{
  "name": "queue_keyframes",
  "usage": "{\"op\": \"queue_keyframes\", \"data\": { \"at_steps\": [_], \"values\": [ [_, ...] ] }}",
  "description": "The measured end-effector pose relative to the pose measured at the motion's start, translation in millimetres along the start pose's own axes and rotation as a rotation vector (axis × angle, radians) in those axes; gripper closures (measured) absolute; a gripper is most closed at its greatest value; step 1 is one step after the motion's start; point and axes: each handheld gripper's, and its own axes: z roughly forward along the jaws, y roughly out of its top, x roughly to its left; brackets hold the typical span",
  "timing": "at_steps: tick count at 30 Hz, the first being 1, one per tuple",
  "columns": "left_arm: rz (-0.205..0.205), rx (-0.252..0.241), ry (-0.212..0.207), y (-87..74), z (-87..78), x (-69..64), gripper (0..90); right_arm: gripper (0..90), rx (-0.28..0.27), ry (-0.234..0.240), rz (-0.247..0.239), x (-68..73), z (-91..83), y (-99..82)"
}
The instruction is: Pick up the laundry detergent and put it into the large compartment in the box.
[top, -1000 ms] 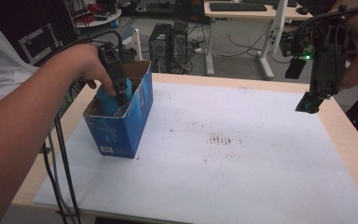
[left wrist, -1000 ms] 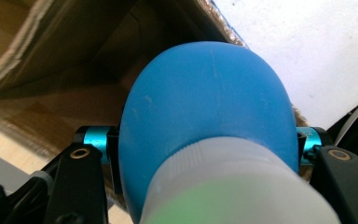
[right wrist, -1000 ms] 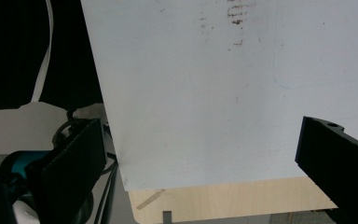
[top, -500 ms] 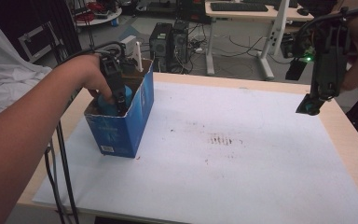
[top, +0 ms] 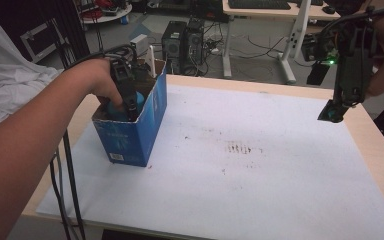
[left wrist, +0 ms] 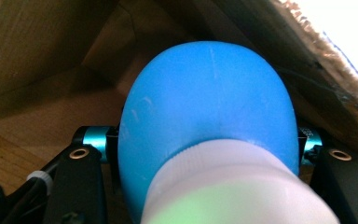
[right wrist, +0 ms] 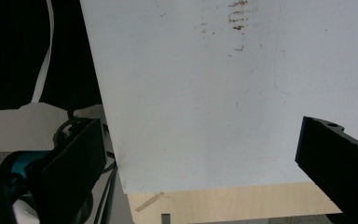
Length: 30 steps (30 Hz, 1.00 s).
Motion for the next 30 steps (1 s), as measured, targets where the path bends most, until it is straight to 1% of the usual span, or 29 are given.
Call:
{"op": "queue_keyframes", "data": {
  "at_steps": [3, 6, 9, 12, 13, 14, 16, 21, 27, 30],
  "values": [
    [-0.003, 0.003, -0.001, -0.3, -0.1, 0.0, 39.4, 1.0, -0.001, 0.001, -0.002, -0.2, -0.3, -0.6],
    [-0.020, 0.003, 0.000, 0.1, -0.2, -0.2, 39.0, 1.0, -0.001, 0.000, 0.000, 0.2, -0.9, -1.6],
    [-0.023, 0.022, 0.005, 0.4, -0.5, -1.3, 38.3, 1.0, 0.001, -0.002, 0.004, 0.9, -1.2, -2.5],
    [-0.040, 0.013, 0.008, 0.4, -3.2, -1.3, 34.0, 1.0, -0.003, -0.003, -0.001, 0.7, -1.4, -2.9],
    [-0.047, 0.014, 0.006, 0.1, -4.2, -1.1, 33.6, 1.0, -0.003, -0.003, 0.000, 0.8, -1.6, -3.0],
    [-0.042, 0.023, 0.009, 0.1, -5.5, -0.6, 33.0, 1.0, -0.004, -0.005, -0.001, 1.0, -1.8, -2.9],
    [-0.052, 0.015, 0.008, -0.4, -6.2, -1.8, 32.9, 1.0, -0.004, -0.005, 0.004, 1.9, -2.2, -2.6],
    [-0.054, 0.008, 0.012, -2.2, -11.8, -3.9, 31.0, 1.0, -0.007, -0.005, 0.001, 1.8, -2.6, -3.6],
    [-0.056, -0.002, 0.024, -2.0, -22.6, -7.5, 29.2, 1.0, -0.008, -0.006, 0.005, 2.6, -3.6, -3.7],
    [-0.060, -0.011, 0.032, -0.9, -28.7, -9.0, 27.4, 1.0, -0.011, -0.006, -0.004, 2.9, -3.7, -3.0]
  ]
}}
